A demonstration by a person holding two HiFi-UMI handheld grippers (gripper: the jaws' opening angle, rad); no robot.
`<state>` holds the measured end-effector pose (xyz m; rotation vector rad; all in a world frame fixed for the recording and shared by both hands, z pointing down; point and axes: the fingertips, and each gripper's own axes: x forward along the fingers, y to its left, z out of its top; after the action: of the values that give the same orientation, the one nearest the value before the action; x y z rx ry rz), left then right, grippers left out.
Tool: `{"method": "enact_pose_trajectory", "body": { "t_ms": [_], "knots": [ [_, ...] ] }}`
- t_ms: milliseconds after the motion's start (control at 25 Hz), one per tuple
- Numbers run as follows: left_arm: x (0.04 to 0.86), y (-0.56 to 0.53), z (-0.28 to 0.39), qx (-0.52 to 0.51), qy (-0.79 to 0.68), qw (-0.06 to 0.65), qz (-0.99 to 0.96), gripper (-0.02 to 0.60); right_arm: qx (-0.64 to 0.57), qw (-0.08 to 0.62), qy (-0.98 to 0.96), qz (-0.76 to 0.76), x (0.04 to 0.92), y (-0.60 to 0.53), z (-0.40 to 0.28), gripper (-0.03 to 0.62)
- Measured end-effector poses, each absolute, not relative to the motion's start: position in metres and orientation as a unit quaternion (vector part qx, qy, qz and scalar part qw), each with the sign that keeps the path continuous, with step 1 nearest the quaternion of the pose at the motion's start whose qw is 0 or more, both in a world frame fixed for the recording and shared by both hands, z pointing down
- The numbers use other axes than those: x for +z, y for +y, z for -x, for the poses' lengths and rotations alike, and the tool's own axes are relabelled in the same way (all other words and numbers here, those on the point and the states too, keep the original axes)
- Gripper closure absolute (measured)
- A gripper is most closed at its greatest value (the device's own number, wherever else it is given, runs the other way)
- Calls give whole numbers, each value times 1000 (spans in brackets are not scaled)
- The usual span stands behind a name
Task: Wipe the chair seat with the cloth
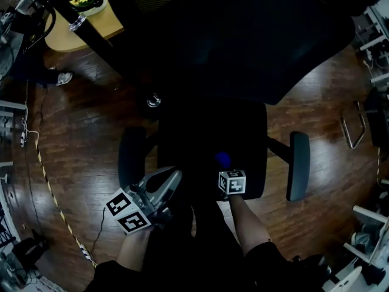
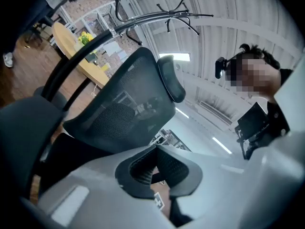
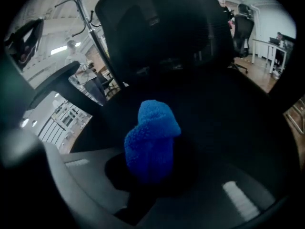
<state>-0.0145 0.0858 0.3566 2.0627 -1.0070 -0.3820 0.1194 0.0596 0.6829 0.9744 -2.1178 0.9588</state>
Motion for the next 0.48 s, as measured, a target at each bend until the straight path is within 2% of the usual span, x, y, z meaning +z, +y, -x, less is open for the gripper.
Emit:
{"method": "enact_pose_trajectory", "body": {
  "t_ms": [240, 480],
  "knots": [
    [366, 63, -24, -130, -352, 415, -829, 591, 378, 315, -734, -468, 681, 47, -237, 559],
    [365, 53, -40, -119, -340, 415, -836, 591, 389, 304, -715, -494, 680, 44, -264, 559]
  ]
}}
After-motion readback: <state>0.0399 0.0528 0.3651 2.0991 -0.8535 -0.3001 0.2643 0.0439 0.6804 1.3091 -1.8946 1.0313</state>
